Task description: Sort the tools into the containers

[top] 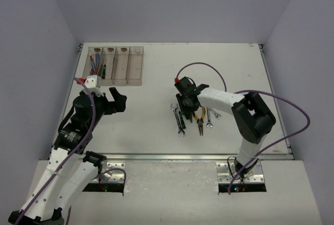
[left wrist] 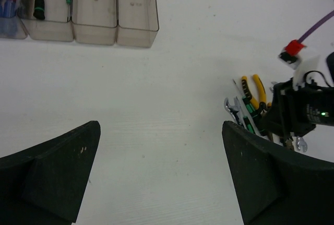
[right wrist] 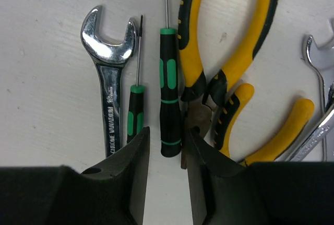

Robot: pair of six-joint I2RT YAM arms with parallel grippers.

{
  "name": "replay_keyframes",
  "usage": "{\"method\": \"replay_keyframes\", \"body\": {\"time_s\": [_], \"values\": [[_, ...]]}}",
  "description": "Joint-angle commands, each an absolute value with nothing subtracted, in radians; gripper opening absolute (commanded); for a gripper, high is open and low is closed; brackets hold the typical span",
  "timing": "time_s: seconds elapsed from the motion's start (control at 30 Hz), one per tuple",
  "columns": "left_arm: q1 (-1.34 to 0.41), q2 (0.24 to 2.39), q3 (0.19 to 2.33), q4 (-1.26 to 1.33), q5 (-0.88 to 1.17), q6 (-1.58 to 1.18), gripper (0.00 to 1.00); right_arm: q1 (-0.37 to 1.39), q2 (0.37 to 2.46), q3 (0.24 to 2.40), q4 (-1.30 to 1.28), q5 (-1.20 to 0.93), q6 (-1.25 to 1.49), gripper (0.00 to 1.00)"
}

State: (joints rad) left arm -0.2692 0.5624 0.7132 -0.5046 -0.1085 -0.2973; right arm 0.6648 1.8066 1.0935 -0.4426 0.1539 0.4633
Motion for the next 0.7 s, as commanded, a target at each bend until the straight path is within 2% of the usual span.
{"method": "replay_keyframes", "body": {"time_s": [0.0,0.33,0.53,0.67], "values": [[-0.275,0.535,0.736,-0.437,-0.055,-0.286,1.00,0.682,1.854,1.185,-0.493,0.194,0.451,0.33],[-0.278,0.520,0.733,-0.428,-0.018,-0.282,1.00,0.689,1.939,1.193,-0.510,0.240,0.454,0.32],[-0.278,0.518,0.730,-0.428,-0.020,-0.281,1.00,0.690,1.950,1.187,-0.513,0.229,0.459,0.21],[-0.278,0.523,0.730,-0.426,-0.023,-0.282,1.00,0.689,1.954,1.193,-0.520,0.238,0.471,0.18]]}}
